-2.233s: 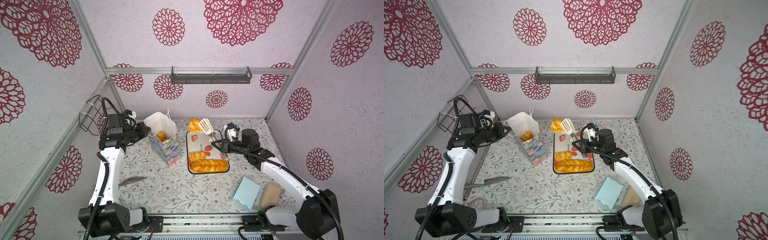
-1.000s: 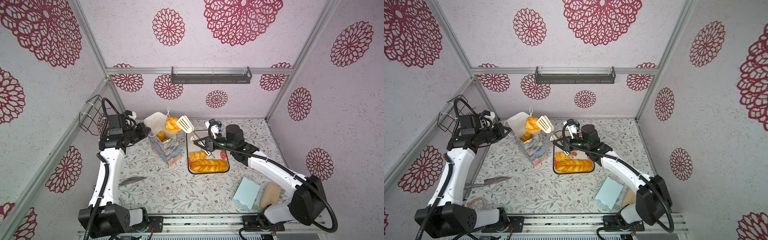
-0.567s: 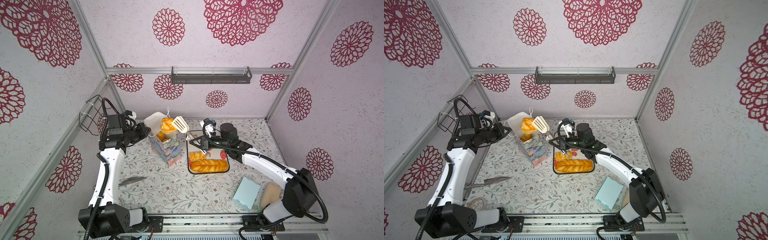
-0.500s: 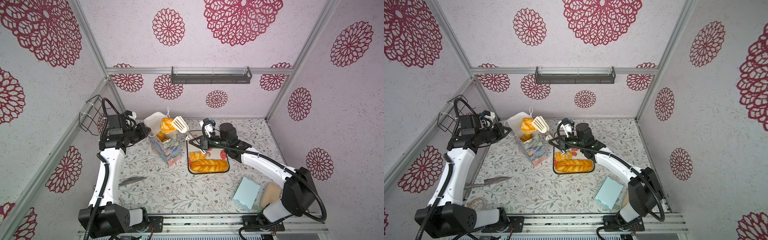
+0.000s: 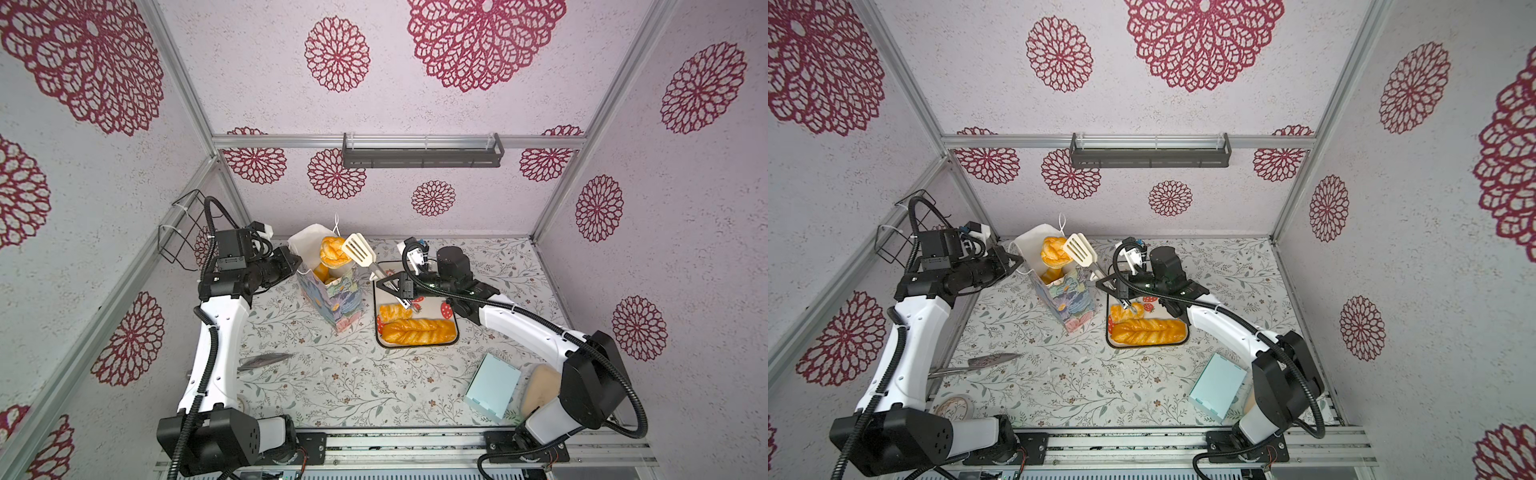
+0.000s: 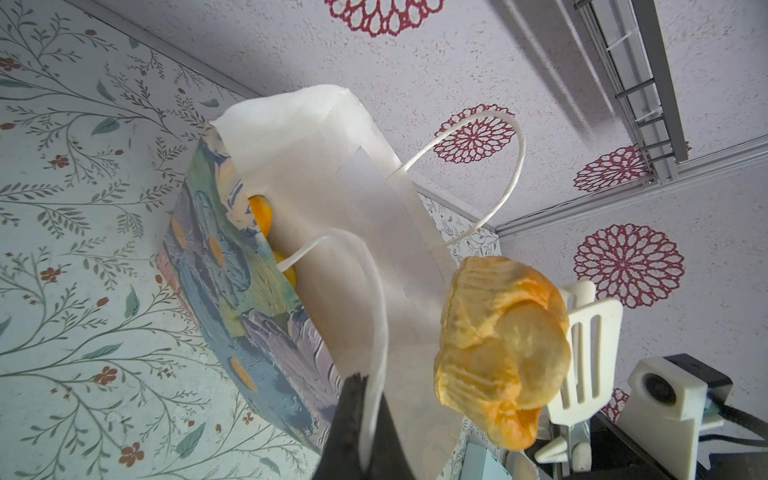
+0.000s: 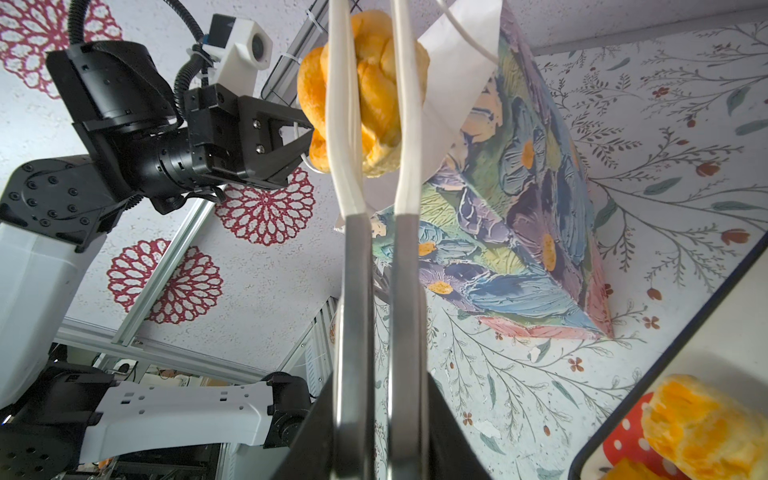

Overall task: Place the fake bread into the paper bag
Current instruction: 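Lower the croissant into the bag held by the left gripper, open tongs, then withdraw the empty right tongs from the bag back over the tray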

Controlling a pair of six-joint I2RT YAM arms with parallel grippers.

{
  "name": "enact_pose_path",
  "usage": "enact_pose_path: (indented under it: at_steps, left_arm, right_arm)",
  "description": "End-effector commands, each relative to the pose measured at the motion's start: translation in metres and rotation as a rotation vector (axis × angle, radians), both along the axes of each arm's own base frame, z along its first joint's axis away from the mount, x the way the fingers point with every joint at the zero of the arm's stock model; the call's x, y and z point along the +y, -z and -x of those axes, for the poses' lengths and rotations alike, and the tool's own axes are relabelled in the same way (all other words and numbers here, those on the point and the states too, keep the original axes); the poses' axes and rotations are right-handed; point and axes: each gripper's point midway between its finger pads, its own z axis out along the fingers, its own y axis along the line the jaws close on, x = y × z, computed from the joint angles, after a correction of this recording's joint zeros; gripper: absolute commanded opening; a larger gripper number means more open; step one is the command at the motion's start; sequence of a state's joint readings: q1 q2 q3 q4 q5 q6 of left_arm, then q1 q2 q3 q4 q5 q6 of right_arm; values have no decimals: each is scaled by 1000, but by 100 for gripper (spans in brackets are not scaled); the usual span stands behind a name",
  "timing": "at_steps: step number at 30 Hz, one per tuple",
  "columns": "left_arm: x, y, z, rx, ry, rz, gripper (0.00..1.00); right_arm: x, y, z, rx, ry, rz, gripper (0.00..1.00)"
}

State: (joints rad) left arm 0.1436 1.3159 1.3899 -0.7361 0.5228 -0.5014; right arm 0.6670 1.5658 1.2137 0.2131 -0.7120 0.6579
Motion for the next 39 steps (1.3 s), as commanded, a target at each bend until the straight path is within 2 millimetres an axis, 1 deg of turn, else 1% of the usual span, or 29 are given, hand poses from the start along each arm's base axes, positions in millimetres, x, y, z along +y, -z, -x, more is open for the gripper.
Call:
enact_pose_path:
  at_steps: [1, 14, 25, 33, 39]
  left_arm:
    - [-2, -2, 2, -20, 9, -3, 3]
    - [-3, -1, 3, -19, 10, -5, 3]
    - [-3, -2, 3, -22, 9, -5, 3]
    - [-3, -2, 3, -22, 11, 0, 3]
    - [-3, -4, 2, -27, 12, 3, 3]
  right_arm:
    - [5, -31, 3, -84, -26, -71, 29]
    - [8, -18, 0, -55, -21, -51, 30]
    - [7, -13, 0, -41, -17, -41, 34]
    - [6, -13, 1, -38, -16, -35, 38]
    - [3, -19, 3, -58, -11, -24, 38]
